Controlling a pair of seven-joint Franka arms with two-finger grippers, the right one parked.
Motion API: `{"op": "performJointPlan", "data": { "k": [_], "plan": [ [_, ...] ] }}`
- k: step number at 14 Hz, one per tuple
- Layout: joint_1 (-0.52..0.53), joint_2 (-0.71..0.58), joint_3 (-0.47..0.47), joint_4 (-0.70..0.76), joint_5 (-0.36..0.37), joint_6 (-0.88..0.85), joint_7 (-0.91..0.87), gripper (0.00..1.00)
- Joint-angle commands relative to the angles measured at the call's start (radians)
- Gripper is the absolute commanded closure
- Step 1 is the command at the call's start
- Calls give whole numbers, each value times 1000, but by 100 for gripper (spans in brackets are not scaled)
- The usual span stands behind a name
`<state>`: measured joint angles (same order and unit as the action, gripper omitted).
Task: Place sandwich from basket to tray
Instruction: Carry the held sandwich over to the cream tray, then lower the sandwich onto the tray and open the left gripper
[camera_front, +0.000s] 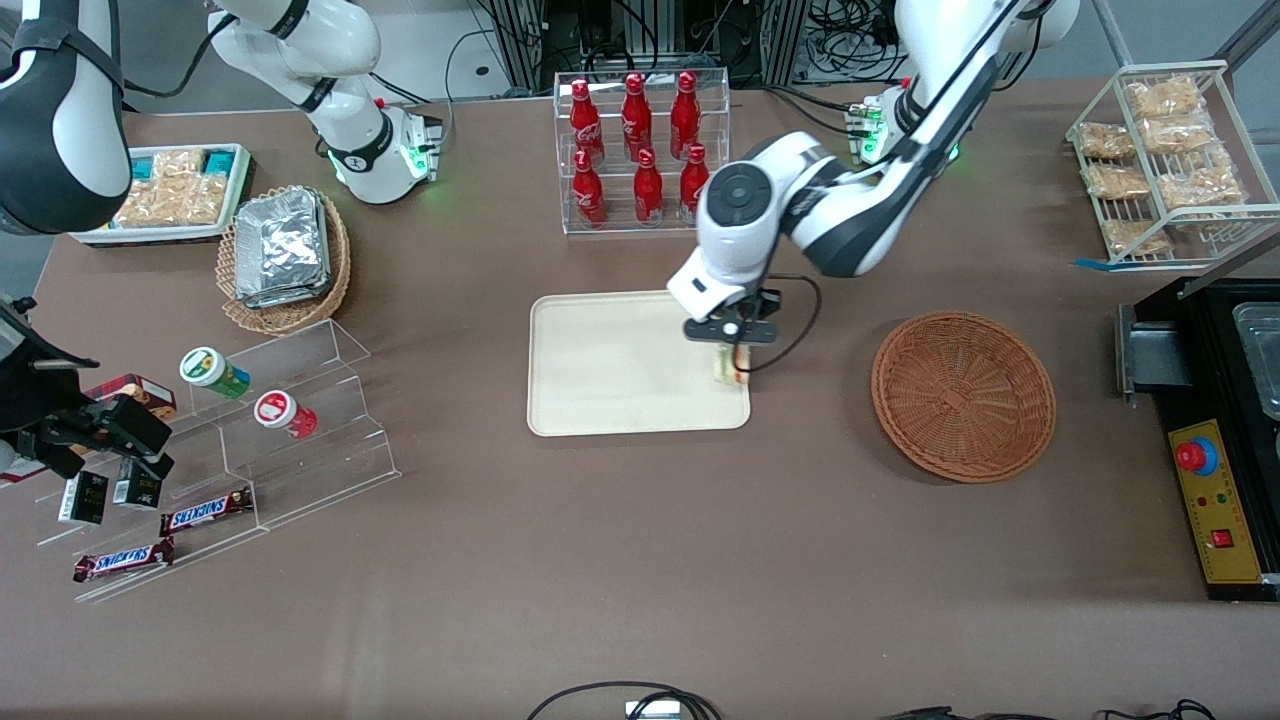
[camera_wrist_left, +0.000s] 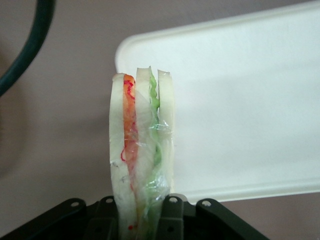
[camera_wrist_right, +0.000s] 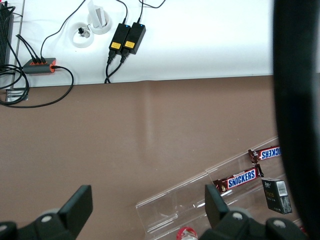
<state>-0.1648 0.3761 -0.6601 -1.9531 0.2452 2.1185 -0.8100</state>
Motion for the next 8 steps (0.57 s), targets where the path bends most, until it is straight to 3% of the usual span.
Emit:
{"op": "performJointPlan", "data": {
  "k": [1, 6, 8],
  "plan": [
    [-45, 102, 5, 62, 63, 9, -78, 100],
    [-76, 217, 7, 69, 193, 66, -213, 100],
    [-78, 245, 7, 77, 203, 66, -225, 100]
  ]
}}
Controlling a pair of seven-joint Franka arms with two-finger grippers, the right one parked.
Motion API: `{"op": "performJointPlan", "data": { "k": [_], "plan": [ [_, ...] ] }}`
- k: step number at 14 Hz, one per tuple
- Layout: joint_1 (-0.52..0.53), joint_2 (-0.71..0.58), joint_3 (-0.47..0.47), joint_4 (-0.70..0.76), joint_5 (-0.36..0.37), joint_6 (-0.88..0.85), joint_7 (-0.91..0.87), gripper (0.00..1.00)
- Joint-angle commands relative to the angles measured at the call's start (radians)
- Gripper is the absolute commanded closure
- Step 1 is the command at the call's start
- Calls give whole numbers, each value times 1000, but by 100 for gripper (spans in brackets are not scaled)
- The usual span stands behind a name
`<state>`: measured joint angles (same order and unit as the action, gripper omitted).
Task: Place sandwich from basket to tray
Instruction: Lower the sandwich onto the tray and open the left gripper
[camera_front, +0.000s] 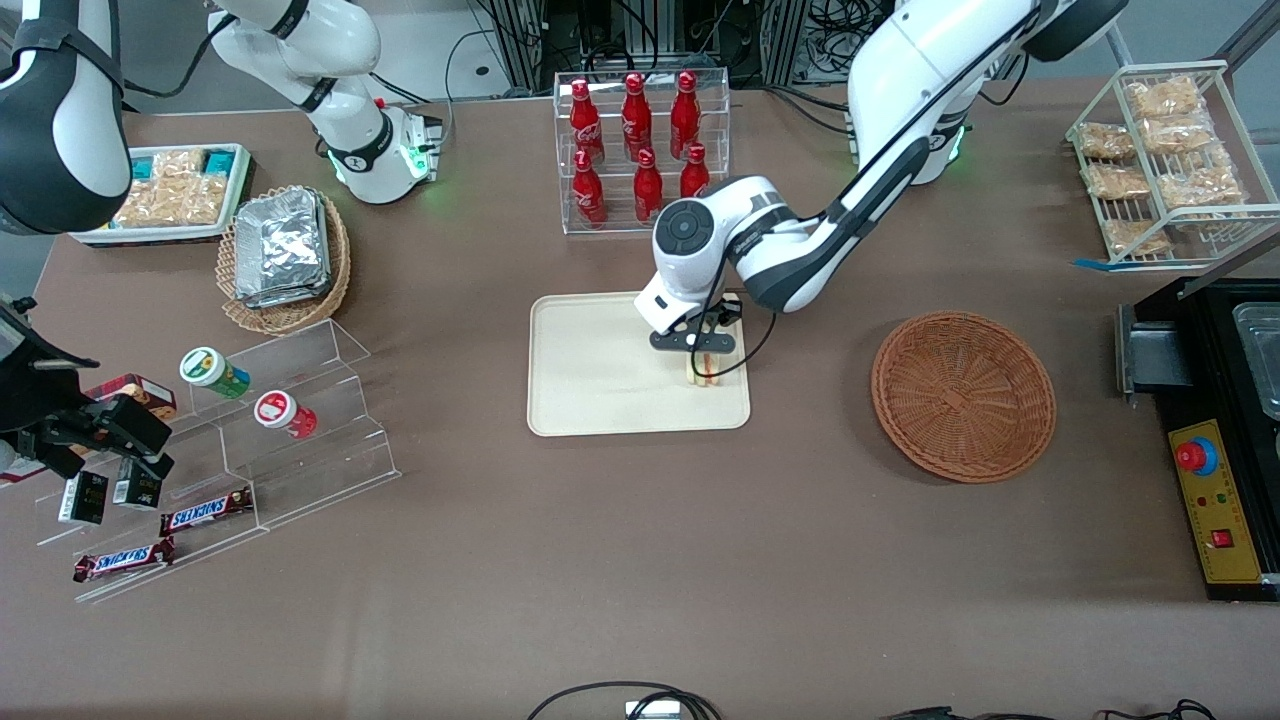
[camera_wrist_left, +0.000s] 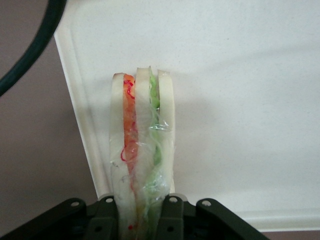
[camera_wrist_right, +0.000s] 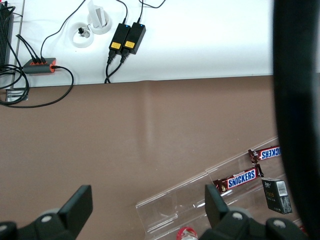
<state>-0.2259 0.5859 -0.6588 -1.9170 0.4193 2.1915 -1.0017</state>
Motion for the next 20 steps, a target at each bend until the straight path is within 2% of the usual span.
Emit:
{"op": "performJointPlan", "data": {
  "k": [1, 3, 4, 5, 7, 8, 13, 16, 20],
  "plan": [
    [-16, 41, 5, 42, 29, -7, -34, 100],
    [-16, 43, 5, 43, 29, -7, -34, 100],
    [-18, 42, 5, 41, 29, -7, -34, 88],
    [-16, 42, 5, 41, 27, -9, -37, 52],
    [-19, 43, 5, 39, 29, -13, -46, 5],
    [-26, 42, 7, 39, 29, -16, -46, 1],
    [-16, 29, 7, 52, 16, -18, -57, 1],
    [-1, 25, 8, 114, 10, -53, -106, 1],
    [89, -3, 2, 193, 9, -165, -123, 1]
  ]
}}
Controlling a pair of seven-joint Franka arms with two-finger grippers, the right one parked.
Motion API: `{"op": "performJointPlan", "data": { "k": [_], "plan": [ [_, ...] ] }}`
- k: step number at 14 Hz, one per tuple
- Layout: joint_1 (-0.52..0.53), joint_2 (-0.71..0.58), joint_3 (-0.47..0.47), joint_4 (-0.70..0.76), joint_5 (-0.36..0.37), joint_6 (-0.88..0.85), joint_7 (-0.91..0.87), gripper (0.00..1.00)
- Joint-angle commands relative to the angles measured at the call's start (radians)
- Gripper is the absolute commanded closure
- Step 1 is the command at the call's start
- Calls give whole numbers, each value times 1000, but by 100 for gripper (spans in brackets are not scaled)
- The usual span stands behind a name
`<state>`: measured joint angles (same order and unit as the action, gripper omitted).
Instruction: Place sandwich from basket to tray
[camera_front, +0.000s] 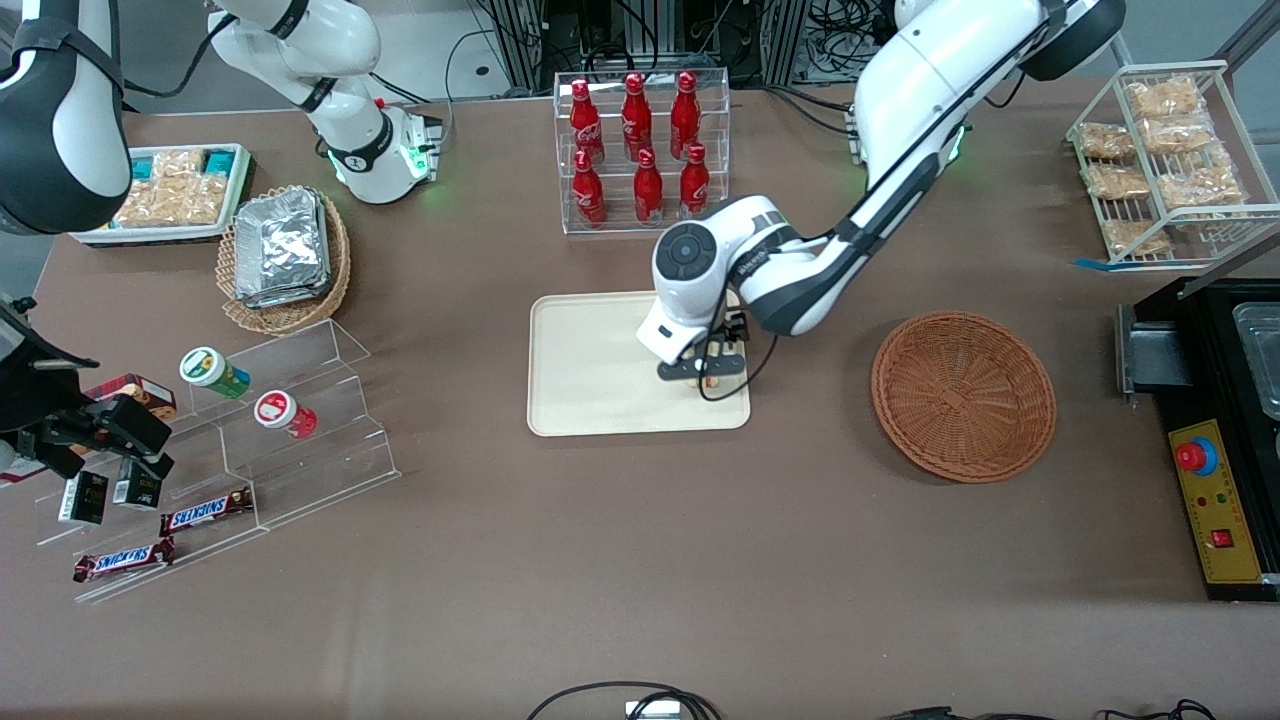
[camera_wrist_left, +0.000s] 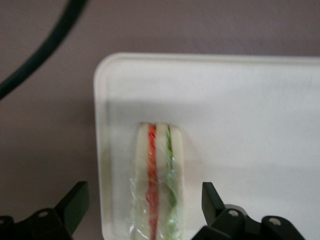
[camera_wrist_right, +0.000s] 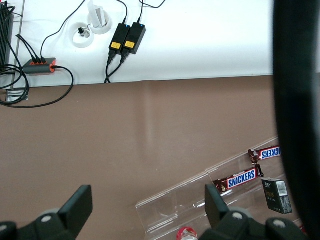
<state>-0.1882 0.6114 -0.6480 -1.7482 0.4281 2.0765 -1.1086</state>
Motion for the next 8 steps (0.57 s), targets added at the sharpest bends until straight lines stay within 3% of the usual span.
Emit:
{"op": "performJointPlan", "data": {
  "k": [1, 3, 8],
  "plan": [
    [84, -50, -9, 29, -17, -61, -17, 1],
    [140, -112, -7, 33, -61, -91, -5, 1],
    [257, -214, -7, 59, -68, -199, 1, 1]
  ]
}}
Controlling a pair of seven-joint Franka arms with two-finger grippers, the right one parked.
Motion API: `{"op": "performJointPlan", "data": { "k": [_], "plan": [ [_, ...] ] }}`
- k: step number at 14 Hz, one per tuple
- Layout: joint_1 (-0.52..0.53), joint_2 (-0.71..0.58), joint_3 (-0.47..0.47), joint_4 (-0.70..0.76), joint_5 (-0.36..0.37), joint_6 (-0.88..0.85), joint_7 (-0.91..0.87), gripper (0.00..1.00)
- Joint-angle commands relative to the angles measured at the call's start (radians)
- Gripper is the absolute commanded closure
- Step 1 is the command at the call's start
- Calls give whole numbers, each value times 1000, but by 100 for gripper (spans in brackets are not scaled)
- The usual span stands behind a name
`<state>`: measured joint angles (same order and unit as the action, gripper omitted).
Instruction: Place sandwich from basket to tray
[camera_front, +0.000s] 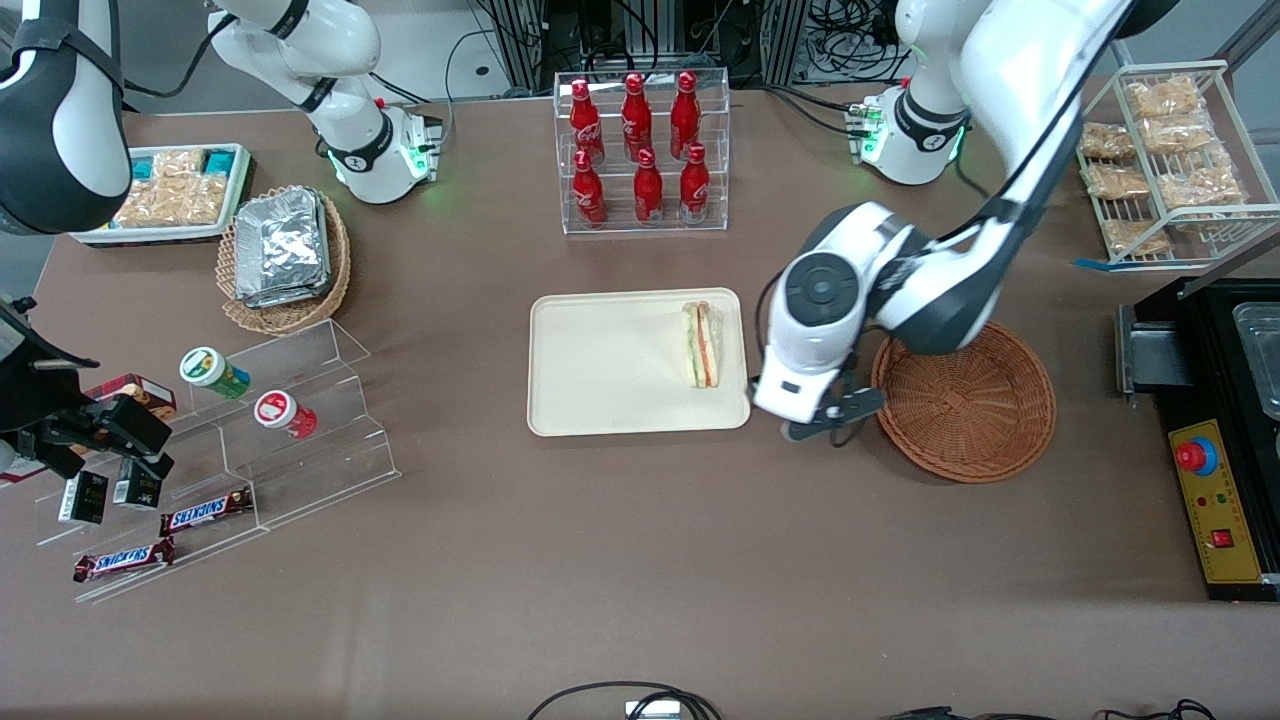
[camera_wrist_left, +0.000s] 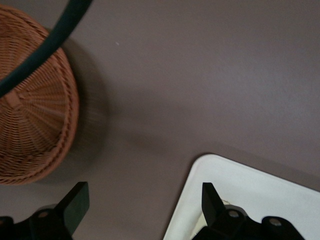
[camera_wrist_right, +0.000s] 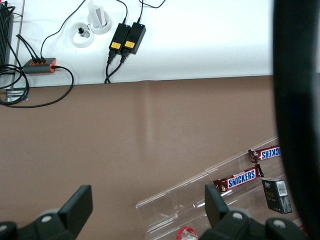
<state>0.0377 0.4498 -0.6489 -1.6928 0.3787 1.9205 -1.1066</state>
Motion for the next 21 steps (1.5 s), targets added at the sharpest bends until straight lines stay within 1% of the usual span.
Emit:
{"op": "performJointPlan", "data": {
  "k": [1, 3, 5, 8, 9, 11, 12, 13, 14, 21],
  "plan": [
    [48, -60, -6, 40, -21, -84, 2, 1],
    [70, -59, -6, 115, -43, -174, 37, 0],
    [114, -66, -6, 154, -67, -254, 141, 0],
    [197, -127, -1, 162, -119, -316, 322, 0],
    [217, -161, 17, 162, -151, -331, 393, 0],
    [199, -245, 156, 153, -248, -356, 552, 0],
    [176, -275, 210, 153, -285, -383, 630, 0],
    [160, -299, 262, 153, -296, -409, 695, 0],
    [157, -319, 288, 153, -297, -425, 749, 0],
    [156, -407, 370, 153, -299, -489, 1020, 0]
  ]
}}
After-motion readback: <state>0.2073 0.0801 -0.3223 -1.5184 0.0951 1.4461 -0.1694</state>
